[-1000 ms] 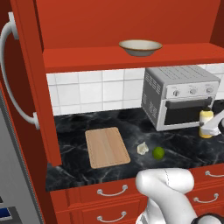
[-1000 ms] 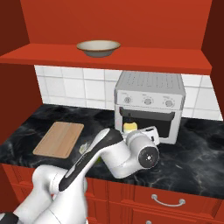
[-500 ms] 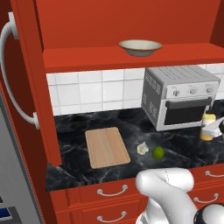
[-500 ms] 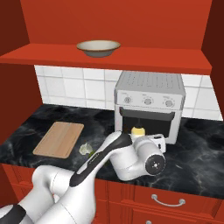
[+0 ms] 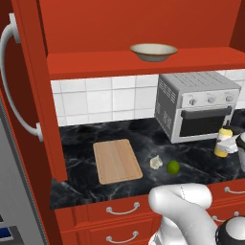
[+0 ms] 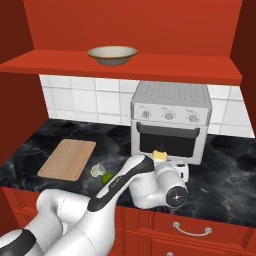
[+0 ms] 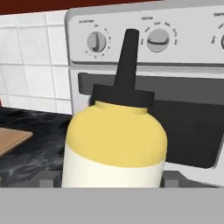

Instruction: Open the cabinet. Place the bowl and condiment on the counter. Then place the lime and garlic on the cutting board.

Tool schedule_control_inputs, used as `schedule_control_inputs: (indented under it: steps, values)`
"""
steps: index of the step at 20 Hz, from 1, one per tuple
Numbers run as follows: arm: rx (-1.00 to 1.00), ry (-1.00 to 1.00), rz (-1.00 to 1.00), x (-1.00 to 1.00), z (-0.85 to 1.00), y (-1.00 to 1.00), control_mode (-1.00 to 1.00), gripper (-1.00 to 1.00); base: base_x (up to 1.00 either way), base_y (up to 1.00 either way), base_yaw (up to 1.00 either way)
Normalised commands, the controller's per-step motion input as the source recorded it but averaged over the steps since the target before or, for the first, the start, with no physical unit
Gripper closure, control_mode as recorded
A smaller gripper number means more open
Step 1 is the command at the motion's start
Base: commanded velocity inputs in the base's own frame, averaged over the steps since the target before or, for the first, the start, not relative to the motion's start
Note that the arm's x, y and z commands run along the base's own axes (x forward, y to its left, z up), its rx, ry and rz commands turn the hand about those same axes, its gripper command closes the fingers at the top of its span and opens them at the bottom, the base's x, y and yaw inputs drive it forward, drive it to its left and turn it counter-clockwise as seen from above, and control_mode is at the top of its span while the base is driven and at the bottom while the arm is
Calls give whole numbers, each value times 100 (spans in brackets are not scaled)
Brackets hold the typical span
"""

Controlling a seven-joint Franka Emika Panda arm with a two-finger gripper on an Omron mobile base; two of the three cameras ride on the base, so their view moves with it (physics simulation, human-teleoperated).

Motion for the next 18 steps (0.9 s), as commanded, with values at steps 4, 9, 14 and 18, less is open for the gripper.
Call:
schedule_control_inputs:
  steps: [4,9,14,18]
  values:
    - [1,-12,-3,12,-20,0,-100,100,0,0,0]
    - [0,-10,-1,16,-17,0,-100,100,0,0,0]
    - [0,-2,0,13,-16,0,-100,100,0,0,0]
    - [0,0,0,0,-2,0,-100,100,0,0,0]
